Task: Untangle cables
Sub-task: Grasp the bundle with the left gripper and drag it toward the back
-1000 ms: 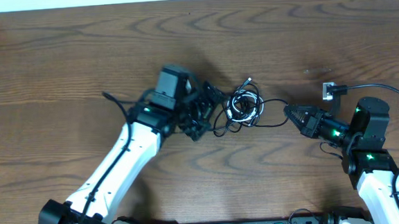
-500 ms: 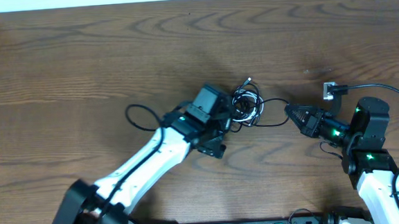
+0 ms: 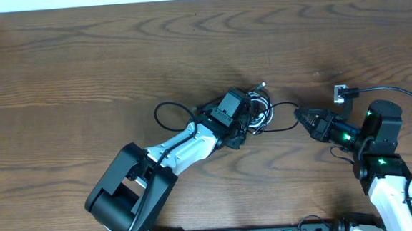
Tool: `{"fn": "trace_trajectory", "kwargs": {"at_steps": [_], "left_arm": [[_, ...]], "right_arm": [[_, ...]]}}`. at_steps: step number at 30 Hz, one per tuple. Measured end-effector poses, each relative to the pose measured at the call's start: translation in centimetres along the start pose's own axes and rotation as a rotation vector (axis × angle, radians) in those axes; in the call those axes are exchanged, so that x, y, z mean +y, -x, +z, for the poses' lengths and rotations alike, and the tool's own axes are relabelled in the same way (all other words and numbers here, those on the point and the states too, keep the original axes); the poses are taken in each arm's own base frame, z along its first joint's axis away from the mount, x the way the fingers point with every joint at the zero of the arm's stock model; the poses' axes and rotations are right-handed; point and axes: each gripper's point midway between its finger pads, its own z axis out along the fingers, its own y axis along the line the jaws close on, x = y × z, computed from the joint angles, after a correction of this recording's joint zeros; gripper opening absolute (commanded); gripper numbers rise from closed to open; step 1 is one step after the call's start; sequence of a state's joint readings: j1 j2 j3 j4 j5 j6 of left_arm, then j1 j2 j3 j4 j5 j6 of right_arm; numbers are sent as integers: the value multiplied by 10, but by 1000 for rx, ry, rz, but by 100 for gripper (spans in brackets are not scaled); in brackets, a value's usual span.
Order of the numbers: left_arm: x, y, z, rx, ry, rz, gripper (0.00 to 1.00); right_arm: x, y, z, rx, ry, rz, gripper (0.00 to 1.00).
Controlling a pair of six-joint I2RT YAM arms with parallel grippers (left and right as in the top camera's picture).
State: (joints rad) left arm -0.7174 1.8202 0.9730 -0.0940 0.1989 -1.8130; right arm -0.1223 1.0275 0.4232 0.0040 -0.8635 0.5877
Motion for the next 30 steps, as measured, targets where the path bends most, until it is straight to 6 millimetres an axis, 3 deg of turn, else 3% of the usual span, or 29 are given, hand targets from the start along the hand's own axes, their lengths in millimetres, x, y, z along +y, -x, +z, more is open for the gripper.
{"fn": "trace_trajectory", "kwargs": {"at_steps": [2,7,11,14,19,24,28,30], "left_arm": [[-5,1,0,-9,-23,42,8],[-17,8,-2,-26,-63,239,8],[-32,30,-14,-62,-98,378,8],[-58,52,-39,-111,-177,458,8],[-109,93,-109,-270,-365,560,8],[-131,117,-168,-416,-464,612,8],[-136,116,-185,-470,-480,703,8],[-136,112,-185,-478,-469,779,8]], "right_arm": [[0,0,0,0,0,1,1],[0,0,0,1,-1,1,1],[-3,-3,0,9,-11,1,1],[-16,-10,-1,22,-76,45,1],[-61,-24,-10,19,-312,159,1],[-98,-31,-27,-21,-533,255,2],[-101,-21,-28,-71,-547,253,25],[-88,-9,-21,-91,-471,197,35]]}}
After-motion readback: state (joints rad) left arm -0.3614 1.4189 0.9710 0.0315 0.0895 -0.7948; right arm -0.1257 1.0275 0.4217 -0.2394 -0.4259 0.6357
